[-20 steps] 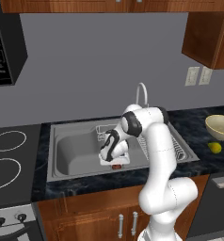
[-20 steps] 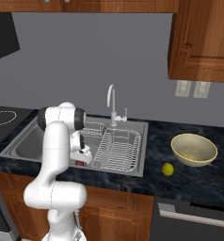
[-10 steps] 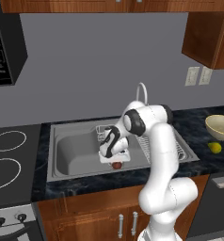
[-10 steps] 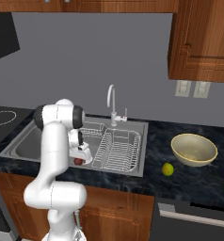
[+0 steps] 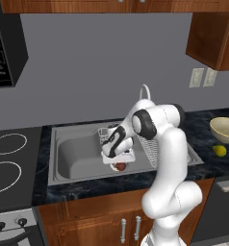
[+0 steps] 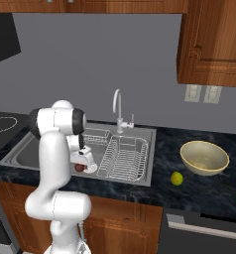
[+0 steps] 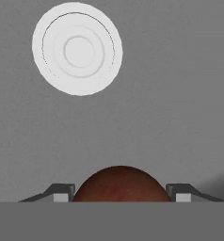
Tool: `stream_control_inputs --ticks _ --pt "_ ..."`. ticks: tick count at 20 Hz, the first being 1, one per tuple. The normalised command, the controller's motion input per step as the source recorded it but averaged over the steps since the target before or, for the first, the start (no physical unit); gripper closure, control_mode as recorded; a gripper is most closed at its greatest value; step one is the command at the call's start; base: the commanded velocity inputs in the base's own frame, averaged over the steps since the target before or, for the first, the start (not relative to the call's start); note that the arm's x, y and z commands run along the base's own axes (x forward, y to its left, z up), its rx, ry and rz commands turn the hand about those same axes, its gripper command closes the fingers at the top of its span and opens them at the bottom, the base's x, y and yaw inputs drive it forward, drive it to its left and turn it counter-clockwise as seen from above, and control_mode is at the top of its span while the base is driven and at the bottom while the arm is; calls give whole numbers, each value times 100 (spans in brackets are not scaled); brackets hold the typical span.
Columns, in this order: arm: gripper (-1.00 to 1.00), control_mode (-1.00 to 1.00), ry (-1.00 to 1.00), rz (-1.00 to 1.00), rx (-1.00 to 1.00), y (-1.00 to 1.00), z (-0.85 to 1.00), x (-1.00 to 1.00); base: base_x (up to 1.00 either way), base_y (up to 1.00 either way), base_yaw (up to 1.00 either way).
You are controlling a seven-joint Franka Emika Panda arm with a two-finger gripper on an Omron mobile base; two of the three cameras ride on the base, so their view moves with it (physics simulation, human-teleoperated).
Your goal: Remove the apple and pear from the sink. Then move the bowl and cup from the counter to the sink for washing.
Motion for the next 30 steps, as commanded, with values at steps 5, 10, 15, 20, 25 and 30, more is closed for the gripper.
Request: stream_control_inputs --ticks 5,10,15,20,25,30 --pt "100 -100 0 0 2 0 51 -22 0 0 0" --pt "100 -100 0 0 2 0 56 -20 0 0 0" --pt "100 -100 0 0 3 0 56 -21 0 0 0" --pt "100 -100 0 0 3 -2 52 -29 0 0 0" --pt "100 -100 0 0 0 -5 48 -34 0 0 0" --pt "100 -100 0 0 0 -8 39 -43 0 0 0"
